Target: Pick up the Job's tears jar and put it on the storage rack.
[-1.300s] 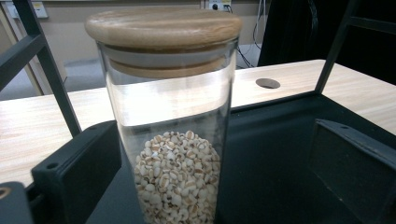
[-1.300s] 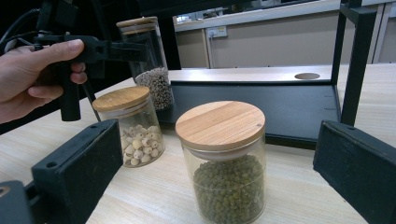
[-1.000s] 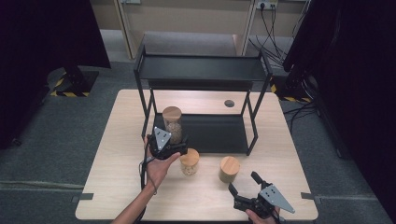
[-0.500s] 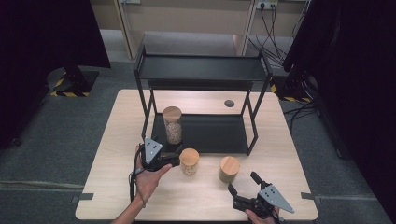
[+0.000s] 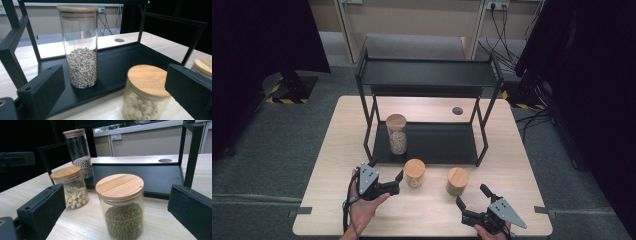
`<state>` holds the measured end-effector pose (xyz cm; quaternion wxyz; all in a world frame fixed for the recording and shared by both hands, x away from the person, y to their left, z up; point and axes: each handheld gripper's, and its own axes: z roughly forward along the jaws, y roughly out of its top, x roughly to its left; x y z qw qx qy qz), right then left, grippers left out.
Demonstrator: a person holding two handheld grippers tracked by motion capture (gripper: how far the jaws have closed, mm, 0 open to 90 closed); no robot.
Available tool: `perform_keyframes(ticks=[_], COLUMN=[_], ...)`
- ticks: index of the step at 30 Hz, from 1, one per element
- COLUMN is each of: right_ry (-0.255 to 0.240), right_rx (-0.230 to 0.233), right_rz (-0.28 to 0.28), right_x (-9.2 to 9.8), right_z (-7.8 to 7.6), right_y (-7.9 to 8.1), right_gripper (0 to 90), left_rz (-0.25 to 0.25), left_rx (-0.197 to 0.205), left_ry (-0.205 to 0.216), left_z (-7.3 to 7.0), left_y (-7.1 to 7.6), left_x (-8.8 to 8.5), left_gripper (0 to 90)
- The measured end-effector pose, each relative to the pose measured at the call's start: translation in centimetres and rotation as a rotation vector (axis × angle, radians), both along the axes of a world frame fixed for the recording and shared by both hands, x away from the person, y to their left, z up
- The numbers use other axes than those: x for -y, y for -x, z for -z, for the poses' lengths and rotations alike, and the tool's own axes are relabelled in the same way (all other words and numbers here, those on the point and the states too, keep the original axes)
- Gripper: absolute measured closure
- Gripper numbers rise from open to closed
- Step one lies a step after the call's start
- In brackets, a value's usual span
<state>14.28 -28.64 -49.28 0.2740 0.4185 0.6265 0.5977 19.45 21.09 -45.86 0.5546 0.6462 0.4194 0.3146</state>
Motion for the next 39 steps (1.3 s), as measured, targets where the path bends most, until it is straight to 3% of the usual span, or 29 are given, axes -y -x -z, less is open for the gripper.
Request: perform_keyframes(ticks=[21, 27, 39], right_ry=[-0.004, -0.010, -0.023], right_rx=[-0.001, -0.003, -0.009], right_rz=[-0.003, -0.003, -0.008], right_x=[0.0, 0.1, 0.2], right_z=[0.1, 0.1, 0.2], right_y=[-0.1, -0.1, -0.2], right_gripper=[1.8, 1.8, 1.8], left_rz=[0.062, 0.081, 0.081], left_rx=[0.012, 0.018, 0.060], left_ry=[0.043, 0.038, 0.052], left_z=[1.8, 2.4, 3.7], left_y=[3.1, 3.7, 5.2], left_x=[-1.1, -1.1, -1.5], left_gripper=[1.9, 1.8, 1.7])
